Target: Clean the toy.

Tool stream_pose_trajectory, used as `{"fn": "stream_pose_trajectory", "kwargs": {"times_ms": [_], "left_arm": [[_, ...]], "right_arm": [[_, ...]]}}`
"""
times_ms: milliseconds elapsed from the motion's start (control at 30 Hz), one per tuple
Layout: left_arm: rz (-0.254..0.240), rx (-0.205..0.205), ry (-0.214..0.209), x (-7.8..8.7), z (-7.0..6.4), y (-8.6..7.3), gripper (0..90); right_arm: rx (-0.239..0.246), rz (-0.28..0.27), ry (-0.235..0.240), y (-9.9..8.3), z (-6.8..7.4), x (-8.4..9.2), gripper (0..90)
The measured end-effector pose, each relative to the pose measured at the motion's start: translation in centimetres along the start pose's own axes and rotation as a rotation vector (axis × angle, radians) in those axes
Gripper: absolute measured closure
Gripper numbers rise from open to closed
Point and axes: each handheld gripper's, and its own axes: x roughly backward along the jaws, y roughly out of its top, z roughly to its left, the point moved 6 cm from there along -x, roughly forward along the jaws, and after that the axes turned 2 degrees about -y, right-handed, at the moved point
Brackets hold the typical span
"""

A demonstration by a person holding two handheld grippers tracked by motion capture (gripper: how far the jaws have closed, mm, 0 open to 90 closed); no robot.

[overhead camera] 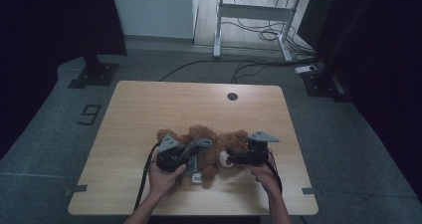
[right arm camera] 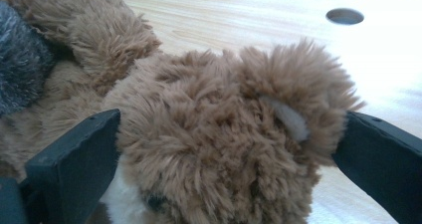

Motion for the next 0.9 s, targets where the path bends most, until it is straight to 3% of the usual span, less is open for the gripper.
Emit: {"fn": "stream_pose_trajectory", "kwargs": {"times_ms": [200,367,633,767,900], "left_arm": [[0.000,-0.001,0.003,0.1,-0.1,-0.2,75.9],[-0.001,0.002,-0.001,0.2,-0.1,-0.4,75.8],[-0.006,0.018,-0.014,0.6,-0.6,0.1,75.2],[-0.014,0.012,-0.011,1.1,-1.2,1.8,75.0],[-0.027,-0.031,-0.036,0.6,-3.0,4.2,74.9]], "right_arm": [[-0.093,0.011,0.084,-0.8,-0.3,-1.0,0.0],[-0.108,0.044,0.174,-1.5,0.4,-2.2,1.9],[-0.042,0.021,0.168,-1.7,0.7,-1.3,22.1],[-0.025,0.002,0.148,-1.9,0.7,-1.1,28.6],[-0.006,-0.014,0.124,-2.0,1.0,-0.8,29.3]]}}
